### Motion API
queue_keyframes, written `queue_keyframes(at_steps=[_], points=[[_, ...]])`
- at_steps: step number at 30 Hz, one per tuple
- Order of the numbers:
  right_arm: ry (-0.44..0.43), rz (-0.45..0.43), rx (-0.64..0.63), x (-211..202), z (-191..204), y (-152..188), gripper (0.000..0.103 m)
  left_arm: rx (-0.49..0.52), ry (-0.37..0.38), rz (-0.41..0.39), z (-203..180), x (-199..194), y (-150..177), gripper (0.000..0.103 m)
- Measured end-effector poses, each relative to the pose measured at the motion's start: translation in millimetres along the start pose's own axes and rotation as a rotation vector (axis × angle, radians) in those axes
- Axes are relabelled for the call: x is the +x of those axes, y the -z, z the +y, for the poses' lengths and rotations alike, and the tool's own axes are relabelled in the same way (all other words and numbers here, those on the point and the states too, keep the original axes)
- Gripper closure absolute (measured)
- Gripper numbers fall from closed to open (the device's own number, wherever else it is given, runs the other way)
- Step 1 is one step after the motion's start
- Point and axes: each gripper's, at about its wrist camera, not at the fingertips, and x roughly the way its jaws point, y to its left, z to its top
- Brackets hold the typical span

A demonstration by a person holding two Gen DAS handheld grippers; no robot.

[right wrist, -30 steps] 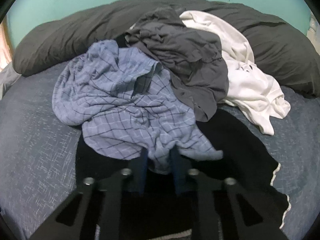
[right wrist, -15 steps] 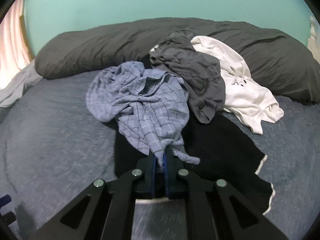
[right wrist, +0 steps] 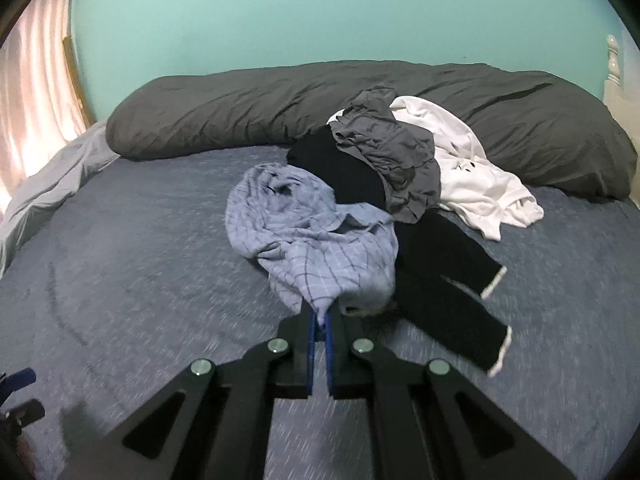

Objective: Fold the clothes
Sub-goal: 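Close the right gripper on the light blue checked shirt and lift it, then pull the checked shirt out of the pile and lay it on the sheet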

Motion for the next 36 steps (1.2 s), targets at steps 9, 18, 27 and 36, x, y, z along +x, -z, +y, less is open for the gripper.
queue_keyframes(at_steps=[9, 18, 27, 36], points=[[-0.074, -0.029, 0.038, -100.3, 32.7, 59.0, 0.099, -0.001, 0.026, -0.005, 7.4, -62.7, 49.4, 0.0], [-0.213, -0.039, 0.087, -224.0, 82.6, 142.9, 0.1, -0.033, 0.049, 0.02, 20.5, -116.7, 111.5, 0.0], [-0.287, 0.022, 0.165, -273.0, 109.8, 242.7, 0.099, -0.08, 0.07, 0.049, 24.6, -123.9, 158.1, 0.0], [-0.329, 0.075, 0.228, -241.8, 113.5, 290.8, 0.099, -0.058, 0.035, 0.09, 29.3, -95.8, 182.6, 0.0]])
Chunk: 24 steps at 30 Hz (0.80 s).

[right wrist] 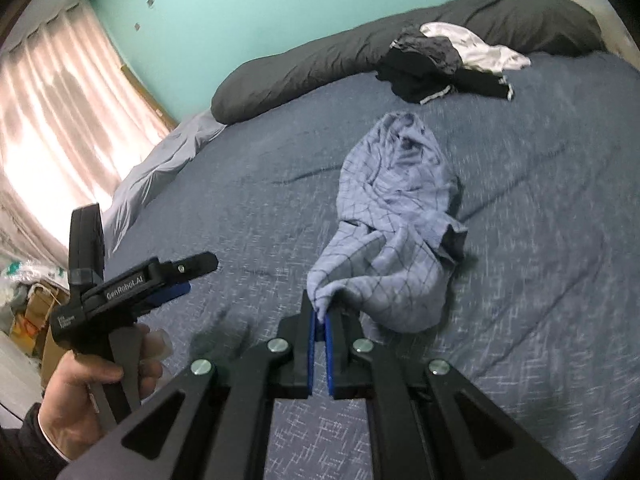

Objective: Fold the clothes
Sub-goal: 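Pull the checked shirt out of the pile and lay it on the sheet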

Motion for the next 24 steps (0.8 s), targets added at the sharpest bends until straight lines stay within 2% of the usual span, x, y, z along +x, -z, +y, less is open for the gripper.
queue_keyframes(at_steps=[7, 14, 24], points=[[-0.023, 0.009, 0.028, 18.4, -11.3, 7.7, 0.099, 0.006, -0.006, 0.003, -6.1, 13.0, -0.7, 0.0], [-0.091, 0.061, 0.069, 26.5, -15.1, 11.8, 0.096, 0.013, 0.0, 0.016, -13.1, 22.0, -0.4, 0.0], [-0.109, 0.038, 0.159, 11.4, -23.4, 5.7, 0.095, -0.01, -0.025, 0.017, -10.4, 32.7, -5.5, 0.0]])
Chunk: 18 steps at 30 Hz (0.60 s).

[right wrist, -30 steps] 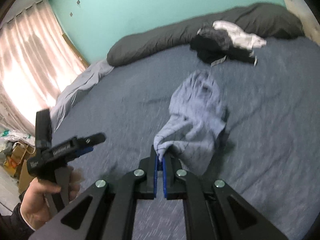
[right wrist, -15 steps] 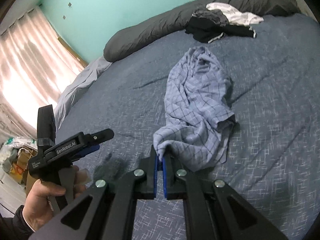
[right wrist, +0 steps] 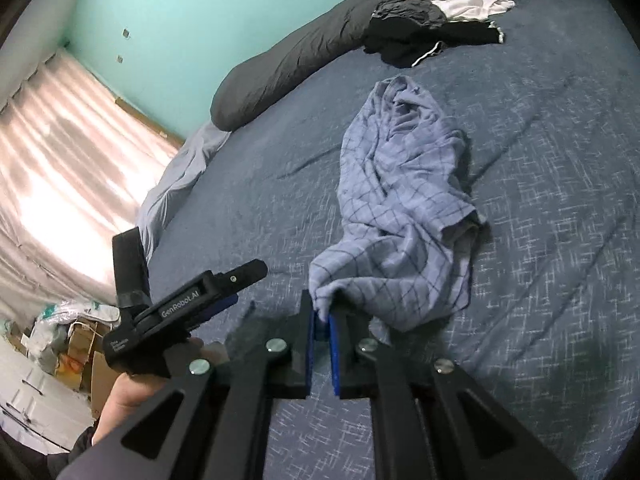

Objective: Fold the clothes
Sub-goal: 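Pull the checked shirt out of the pile and lay it on the sheet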

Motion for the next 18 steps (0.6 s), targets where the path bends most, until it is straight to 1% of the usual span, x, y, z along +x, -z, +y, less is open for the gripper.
queue_keyframes(at_steps=[3, 6, 9, 12, 13, 14, 15, 16, 18], points=[[0.023, -0.004, -0.009, -6.1, 0.2, -1.8, 0.095, 0.01, -0.005, -0.004, -2.6, 1.5, -1.3, 0.0], [0.069, 0.014, -0.04, -10.3, 5.5, -0.7, 0.095, 0.01, 0.001, 0.002, -4.4, 3.1, -1.8, 0.0], [0.093, 0.024, -0.016, -16.4, 5.5, -1.8, 0.094, 0.016, 0.003, -0.004, -5.2, 1.7, -2.6, 0.0], [0.148, -0.032, -0.036, -30.2, 10.7, -7.0, 0.093, 0.012, 0.004, -0.006, -5.9, 0.9, -2.0, 0.0], [0.165, -0.045, -0.032, -32.1, 9.6, -10.2, 0.087, 0.009, 0.006, -0.004, -5.8, 0.8, -1.6, 0.0], [0.178, -0.046, -0.014, -31.0, 5.3, -14.6, 0.075, 0.009, 0.009, -0.003, -5.6, 0.4, -1.2, 0.0], [0.191, -0.048, 0.004, -29.8, 1.0, -19.1, 0.068, 0.01, 0.006, -0.005, -5.3, 0.1, -1.2, 0.0], [0.2, -0.047, 0.024, -27.7, -4.4, -23.2, 0.057, 0.012, 0.003, -0.007, -4.9, -0.1, -1.3, 0.0], [0.217, -0.041, 0.065, -19.4, -18.2, -30.7, 0.056, 0.0, 0.0, -0.006, -2.7, 0.4, -2.4, 0.0]])
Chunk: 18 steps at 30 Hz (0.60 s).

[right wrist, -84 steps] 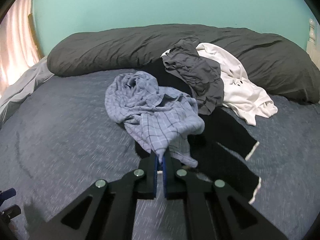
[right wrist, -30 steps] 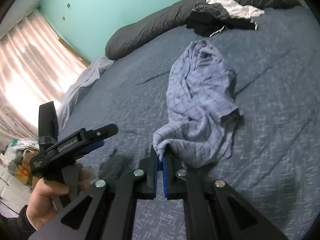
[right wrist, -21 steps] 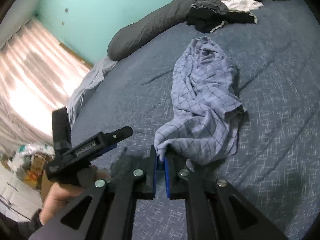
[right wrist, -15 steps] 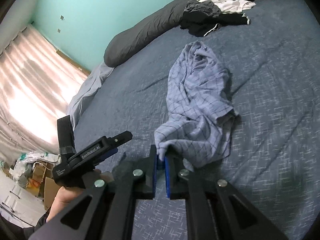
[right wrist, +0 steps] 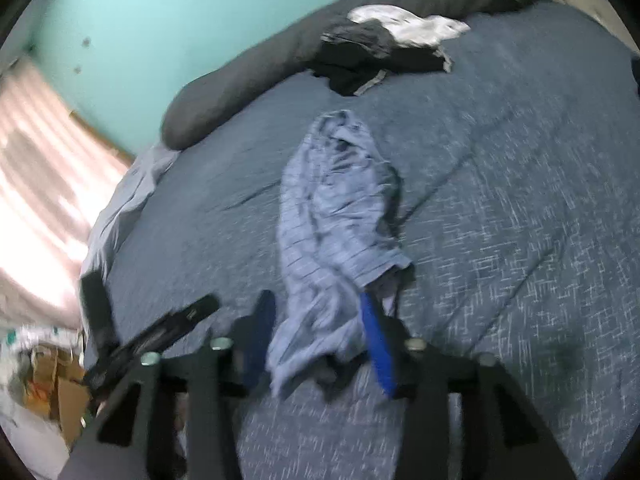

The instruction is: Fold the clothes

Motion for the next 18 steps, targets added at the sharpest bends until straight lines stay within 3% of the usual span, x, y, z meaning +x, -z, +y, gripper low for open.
queue_keyframes(at_steps=[4, 16, 18], points=[[0.069, 0.038, 0.052, 28.2, -24.9, -10.2, 0.056, -0.005, -0.003, -0.001, 1.5, 1.7, -3.1, 0.0], [0.013, 0.106, -0.001, 69.0, -24.4, -18.5, 0.056, 0.019, -0.011, 0.02, -0.4, 11.3, -3.0, 0.0], [0.005, 0.118, -0.007, 73.1, -24.4, -16.8, 0.065, 0.024, -0.015, 0.022, 0.0, 13.2, -2.7, 0.0]])
